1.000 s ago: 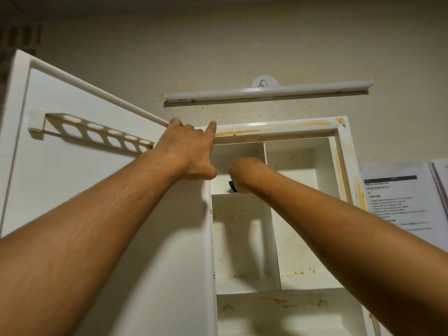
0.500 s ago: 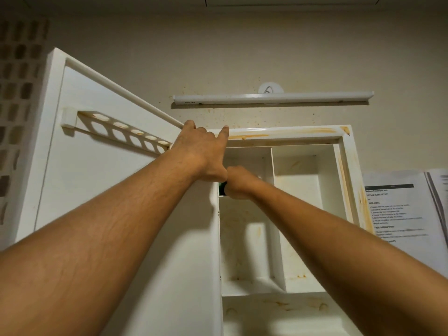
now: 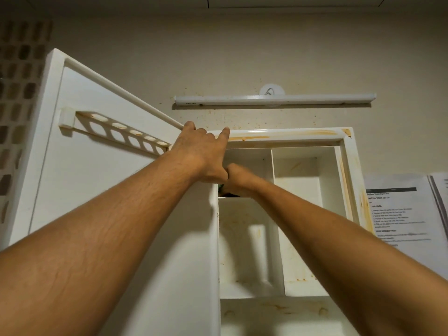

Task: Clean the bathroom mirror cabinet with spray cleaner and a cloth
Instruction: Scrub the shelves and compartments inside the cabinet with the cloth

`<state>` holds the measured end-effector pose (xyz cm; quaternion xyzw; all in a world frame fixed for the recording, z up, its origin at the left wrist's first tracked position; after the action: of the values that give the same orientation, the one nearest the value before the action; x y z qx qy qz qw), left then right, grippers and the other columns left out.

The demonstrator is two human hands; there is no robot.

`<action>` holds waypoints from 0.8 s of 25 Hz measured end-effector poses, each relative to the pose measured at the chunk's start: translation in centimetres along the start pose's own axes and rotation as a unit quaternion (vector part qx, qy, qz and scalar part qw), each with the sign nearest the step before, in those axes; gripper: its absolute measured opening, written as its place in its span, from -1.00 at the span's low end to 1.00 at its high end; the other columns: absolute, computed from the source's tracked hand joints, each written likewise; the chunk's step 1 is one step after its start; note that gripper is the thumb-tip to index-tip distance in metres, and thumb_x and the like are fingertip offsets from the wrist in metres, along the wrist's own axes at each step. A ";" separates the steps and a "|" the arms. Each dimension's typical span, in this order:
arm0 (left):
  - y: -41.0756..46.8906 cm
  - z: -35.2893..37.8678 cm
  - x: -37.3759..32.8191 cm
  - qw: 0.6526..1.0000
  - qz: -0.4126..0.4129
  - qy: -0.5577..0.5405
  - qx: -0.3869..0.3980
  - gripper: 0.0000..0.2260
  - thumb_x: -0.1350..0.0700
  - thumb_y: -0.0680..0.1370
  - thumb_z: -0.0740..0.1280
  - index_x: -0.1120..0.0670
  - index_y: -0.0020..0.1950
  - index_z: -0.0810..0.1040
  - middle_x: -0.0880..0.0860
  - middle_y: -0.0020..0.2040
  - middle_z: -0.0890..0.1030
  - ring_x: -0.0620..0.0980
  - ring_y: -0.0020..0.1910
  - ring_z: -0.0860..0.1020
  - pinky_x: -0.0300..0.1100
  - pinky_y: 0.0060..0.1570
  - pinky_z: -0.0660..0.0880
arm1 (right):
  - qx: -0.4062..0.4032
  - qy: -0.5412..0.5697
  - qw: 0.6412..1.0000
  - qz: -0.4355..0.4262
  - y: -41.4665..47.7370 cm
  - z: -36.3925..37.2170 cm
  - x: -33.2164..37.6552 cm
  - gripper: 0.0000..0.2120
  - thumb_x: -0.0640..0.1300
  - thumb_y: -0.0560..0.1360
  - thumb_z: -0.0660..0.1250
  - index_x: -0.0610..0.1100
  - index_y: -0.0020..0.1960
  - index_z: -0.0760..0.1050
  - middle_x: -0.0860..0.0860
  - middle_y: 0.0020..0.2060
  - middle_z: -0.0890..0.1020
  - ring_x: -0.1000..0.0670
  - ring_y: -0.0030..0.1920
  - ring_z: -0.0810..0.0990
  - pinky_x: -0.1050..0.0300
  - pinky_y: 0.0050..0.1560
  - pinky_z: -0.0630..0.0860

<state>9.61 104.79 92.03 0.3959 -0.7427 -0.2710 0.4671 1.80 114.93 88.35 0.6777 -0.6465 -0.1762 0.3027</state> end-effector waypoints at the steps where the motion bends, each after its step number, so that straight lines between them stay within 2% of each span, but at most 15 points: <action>1: 0.1 0.1 0.0 1.000 -0.002 0.003 -0.001 -0.08 -0.24 0.50 0.31 0.05 0.68 -0.11 0.09 0.34 0.56 0.15 0.35 0.48 0.17 0.46 0.22 | -0.025 -0.014 1.000 -0.003 0.6 0.5 0.5 -0.74 -0.35 0.49 0.34 -0.09 -0.30 0.42 -0.01 -0.32 0.53 -0.07 -0.26 0.52 0.20 -0.40 0.33; 3: 0.3 0.1 0.1 1.000 -0.002 0.006 0.002 -0.08 -0.25 0.51 0.31 0.05 0.68 -0.11 0.09 0.36 0.55 0.15 0.35 0.48 0.16 0.45 0.23 | -0.048 0.003 0.999 -0.001 1.2 0.9 0.7 -0.71 -0.39 0.50 0.26 -0.08 -0.29 0.39 0.00 -0.31 0.51 -0.08 -0.24 0.53 0.17 -0.38 0.34; 6: 0.0 0.0 0.0 1.000 -0.001 0.000 0.010 -0.07 -0.26 0.51 0.32 0.05 0.68 -0.12 0.11 0.39 0.53 0.16 0.38 0.46 0.18 0.48 0.21 | 0.030 0.095 0.995 -0.014 0.4 0.6 -0.4 -0.89 -0.36 0.46 0.40 -0.21 -0.07 0.55 -0.04 -0.22 0.60 -0.06 -0.15 0.59 0.16 -0.26 0.51; 8: 0.0 -0.2 0.0 1.000 -0.001 0.003 0.009 -0.07 -0.25 0.52 0.33 0.05 0.68 -0.13 0.12 0.41 0.51 0.17 0.41 0.44 0.18 0.49 0.19 | 0.100 0.185 0.978 -0.008 -0.1 0.5 -1.1 -0.71 -0.35 0.42 0.51 -0.25 0.12 0.58 -0.09 -0.07 0.66 0.00 -0.09 0.62 0.24 -0.15 0.55; 9: 0.0 -0.2 -0.1 1.000 0.000 0.003 0.009 -0.07 -0.25 0.52 0.33 0.05 0.68 -0.13 0.12 0.41 0.51 0.17 0.41 0.44 0.18 0.48 0.19 | 0.100 0.191 0.976 -0.007 0.1 0.5 -1.4 -0.67 -0.33 0.40 0.53 -0.25 0.14 0.58 -0.11 -0.03 0.67 0.00 -0.05 0.63 0.23 -0.11 0.56; 11: 0.0 -0.2 0.0 1.000 -0.002 0.006 0.003 -0.07 -0.25 0.52 0.32 0.05 0.68 -0.13 0.11 0.39 0.53 0.16 0.38 0.46 0.18 0.47 0.21 | 0.037 0.147 0.988 -0.013 1.5 0.3 -1.5 -0.75 -0.30 0.38 0.52 -0.22 0.04 0.60 -0.13 -0.06 0.69 -0.10 -0.03 0.66 0.08 -0.07 0.62; 13: 0.1 -0.2 0.0 1.000 -0.003 0.006 -0.004 -0.08 -0.23 0.51 0.31 0.05 0.68 -0.13 0.09 0.36 0.55 0.15 0.35 0.48 0.17 0.45 0.23 | -0.050 0.075 0.996 -0.016 2.5 0.5 -1.1 -0.94 -0.26 0.43 0.37 -0.14 -0.11 0.56 -0.09 -0.19 0.66 -0.19 -0.12 0.64 -0.04 -0.18 0.61; 15: 0.3 -0.1 0.0 1.000 -0.006 0.012 -0.003 -0.08 -0.23 0.50 0.31 0.05 0.68 -0.12 0.10 0.35 0.56 0.15 0.34 0.49 0.16 0.44 0.25 | -0.094 0.019 0.995 -0.013 2.7 1.0 -0.7 -0.88 -0.26 0.43 0.25 -0.10 -0.13 0.52 -0.05 -0.22 0.63 -0.17 -0.17 0.61 -0.08 -0.20 0.62; 17: 0.1 -0.2 0.0 1.000 -0.008 0.004 0.006 -0.07 -0.23 0.50 0.31 0.05 0.68 -0.13 0.10 0.35 0.56 0.16 0.34 0.49 0.16 0.45 0.25 | -0.058 0.021 0.998 -0.018 1.8 0.9 -0.7 -0.86 -0.30 0.44 0.30 -0.16 -0.04 0.56 -0.08 -0.17 0.65 -0.15 -0.15 0.62 -0.07 -0.15 0.63; 20: 0.0 -0.2 0.0 1.000 -0.011 0.003 0.009 -0.06 -0.26 0.51 0.32 0.05 0.68 -0.14 0.12 0.38 0.53 0.17 0.38 0.46 0.18 0.47 0.23 | 0.089 0.153 0.984 -0.014 0.0 0.2 -1.9 -0.75 -0.28 0.45 0.50 -0.22 0.11 0.58 -0.09 -0.03 0.68 -0.02 -0.08 0.66 0.16 -0.08 0.61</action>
<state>9.81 104.77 92.15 0.4089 -0.7393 -0.2683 0.4629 1.45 116.74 87.90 0.7297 -0.5964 -0.0164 0.3341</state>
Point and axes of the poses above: each hand's wrist, its own y-axis towards the middle knuckle, its own z-axis out of the palm, x = y × z, the point moved 10 cm from there along y, towards the middle knuckle
